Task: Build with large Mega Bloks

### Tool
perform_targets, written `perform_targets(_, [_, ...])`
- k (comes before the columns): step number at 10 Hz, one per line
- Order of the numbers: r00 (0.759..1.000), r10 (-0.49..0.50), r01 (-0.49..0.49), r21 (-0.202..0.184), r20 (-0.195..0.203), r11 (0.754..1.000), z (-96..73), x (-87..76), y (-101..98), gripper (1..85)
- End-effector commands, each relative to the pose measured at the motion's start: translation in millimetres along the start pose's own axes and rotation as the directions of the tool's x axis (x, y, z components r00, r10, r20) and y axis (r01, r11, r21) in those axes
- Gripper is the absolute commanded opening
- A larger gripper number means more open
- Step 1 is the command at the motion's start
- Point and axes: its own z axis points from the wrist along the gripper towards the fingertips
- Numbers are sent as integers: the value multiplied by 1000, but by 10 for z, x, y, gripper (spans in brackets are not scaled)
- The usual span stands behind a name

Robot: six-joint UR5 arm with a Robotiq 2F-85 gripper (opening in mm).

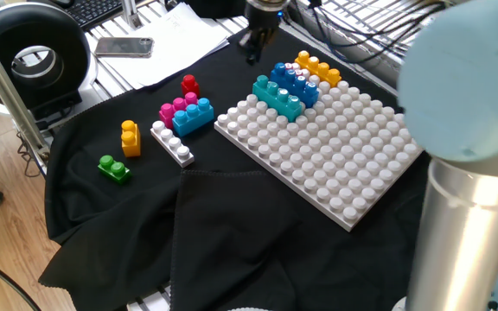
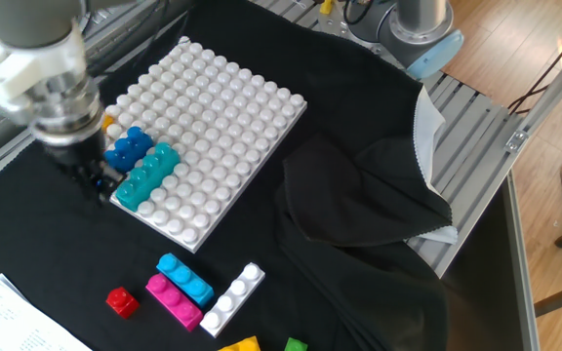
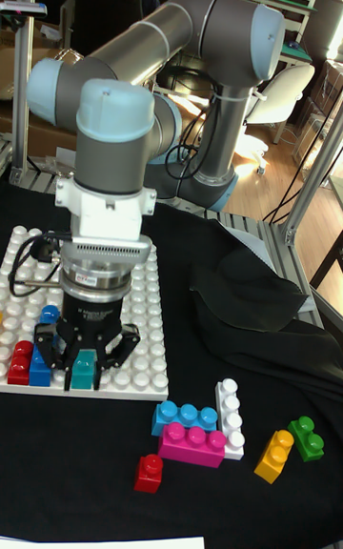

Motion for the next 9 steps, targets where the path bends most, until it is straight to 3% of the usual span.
perform_targets(1, [999, 12, -12, -18, 33, 1000, 193, -277, 72, 527])
perform_targets(2, [1000, 14, -14, 8, 17, 1000, 205, -221, -9, 480])
perform_targets(3, [999, 32, -32, 17, -1, 999, 193, -151, -37, 357])
perform_targets(7, [996, 86, -87, -21, -5, 996, 192, -147, 63, 353])
perform_targets(9, [998, 65, -64, -42, 13, 997, 190, -205, 115, 350])
